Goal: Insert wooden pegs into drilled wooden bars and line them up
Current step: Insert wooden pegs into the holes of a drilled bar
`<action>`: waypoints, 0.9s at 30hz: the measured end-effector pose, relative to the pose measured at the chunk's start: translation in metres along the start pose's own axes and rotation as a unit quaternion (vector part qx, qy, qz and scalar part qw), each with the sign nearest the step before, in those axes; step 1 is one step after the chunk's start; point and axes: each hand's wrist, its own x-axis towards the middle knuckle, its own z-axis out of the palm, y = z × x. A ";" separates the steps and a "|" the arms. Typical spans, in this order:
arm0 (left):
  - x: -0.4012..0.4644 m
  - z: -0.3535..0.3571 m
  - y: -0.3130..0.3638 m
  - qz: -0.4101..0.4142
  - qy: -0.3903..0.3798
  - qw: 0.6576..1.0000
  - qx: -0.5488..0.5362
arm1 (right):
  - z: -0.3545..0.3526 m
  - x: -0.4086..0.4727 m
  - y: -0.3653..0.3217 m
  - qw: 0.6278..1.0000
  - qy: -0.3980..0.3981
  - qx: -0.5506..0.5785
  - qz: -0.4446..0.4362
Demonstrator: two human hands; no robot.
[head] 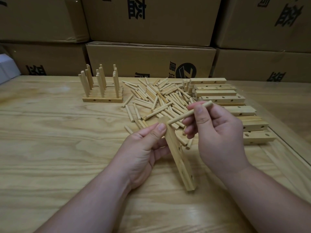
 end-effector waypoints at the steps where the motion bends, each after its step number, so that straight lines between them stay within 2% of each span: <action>1: 0.000 0.000 0.000 0.001 0.000 1.000 0.001 | 0.000 0.000 0.000 1.000 0.001 0.000 0.004; 10: 0.000 0.002 0.000 -0.005 0.020 1.000 0.002 | 0.002 -0.003 0.002 1.000 0.000 -0.001 -0.009; 20: 0.000 -0.001 0.003 -0.016 0.013 1.000 0.011 | -0.005 0.003 0.006 0.997 -0.026 0.031 0.067; 27: 0.003 -0.003 -0.001 -0.012 0.021 1.000 0.003 | -0.004 -0.004 0.004 1.000 -0.029 -0.005 -0.001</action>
